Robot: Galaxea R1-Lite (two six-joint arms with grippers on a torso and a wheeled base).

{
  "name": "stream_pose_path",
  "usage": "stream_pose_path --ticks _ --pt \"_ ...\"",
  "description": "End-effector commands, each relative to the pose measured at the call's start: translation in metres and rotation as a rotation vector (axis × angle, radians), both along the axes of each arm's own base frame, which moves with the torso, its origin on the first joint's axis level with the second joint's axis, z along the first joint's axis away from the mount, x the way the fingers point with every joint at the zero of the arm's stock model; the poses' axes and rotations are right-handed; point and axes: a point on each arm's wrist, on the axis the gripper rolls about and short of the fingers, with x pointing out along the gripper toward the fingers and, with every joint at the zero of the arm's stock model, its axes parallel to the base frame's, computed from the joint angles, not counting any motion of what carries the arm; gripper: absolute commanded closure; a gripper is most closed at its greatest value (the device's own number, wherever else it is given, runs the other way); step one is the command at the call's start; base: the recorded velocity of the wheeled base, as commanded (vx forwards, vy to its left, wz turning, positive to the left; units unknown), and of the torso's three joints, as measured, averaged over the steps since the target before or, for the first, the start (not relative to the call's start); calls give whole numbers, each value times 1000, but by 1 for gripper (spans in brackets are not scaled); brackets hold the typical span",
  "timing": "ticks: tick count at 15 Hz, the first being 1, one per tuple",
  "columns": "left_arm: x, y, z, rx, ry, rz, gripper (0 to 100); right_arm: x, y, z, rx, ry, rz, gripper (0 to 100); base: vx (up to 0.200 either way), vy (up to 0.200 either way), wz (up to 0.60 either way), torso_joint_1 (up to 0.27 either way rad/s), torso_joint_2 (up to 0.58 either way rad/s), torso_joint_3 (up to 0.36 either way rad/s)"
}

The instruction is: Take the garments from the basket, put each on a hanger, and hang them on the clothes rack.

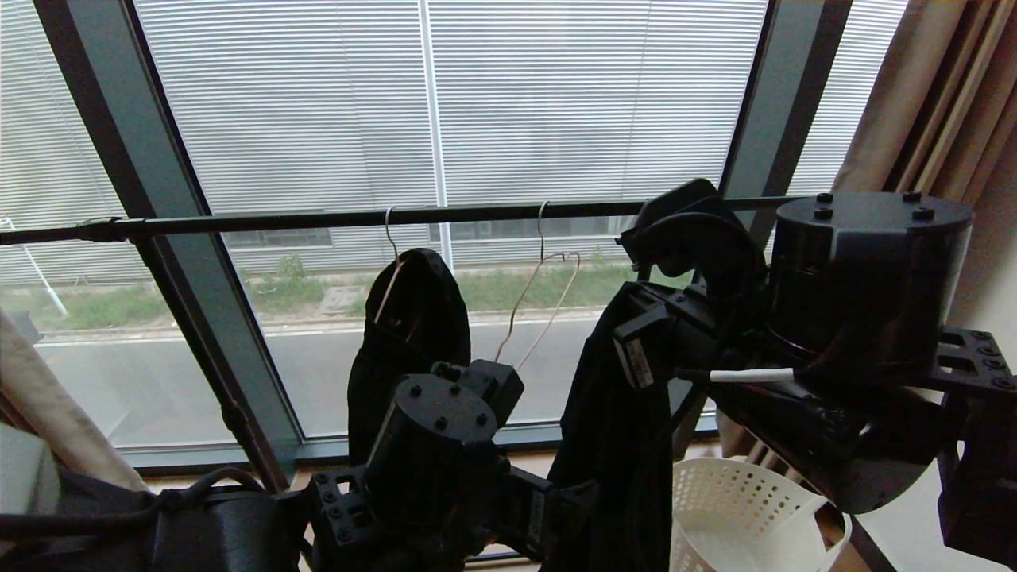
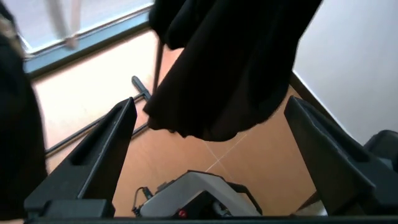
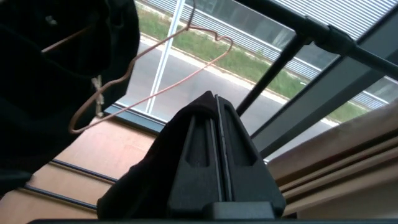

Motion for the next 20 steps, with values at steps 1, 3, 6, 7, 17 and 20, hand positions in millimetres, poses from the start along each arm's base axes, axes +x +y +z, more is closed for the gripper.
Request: stream_pose_path --ticks 1,3,6,7,17,20 --pt "7 -12 -12 21 15 -1 0 -1 0 1 6 -3 2 100 0 0 0 0 0 0" --pt "13 -18 -19 39 12 25 0 -4 0 3 12 -8 11 100 0 0 0 0 0 0" --pt "23 -30 -33 47 37 73 0 -6 -2 9 28 -19 11 100 0 0 0 0 0 0" --pt "24 -31 -38 63 41 80 0 -7 -3 11 41 -24 12 100 0 0 0 0 0 0" --pt "0 2 -34 102 61 91 0 14 -45 25 113 -61 -195 100 0 0 0 0 0 0" --pt "-8 20 -29 104 60 109 100 15 -60 27 127 -68 -239 100 0 0 0 0 0 0"
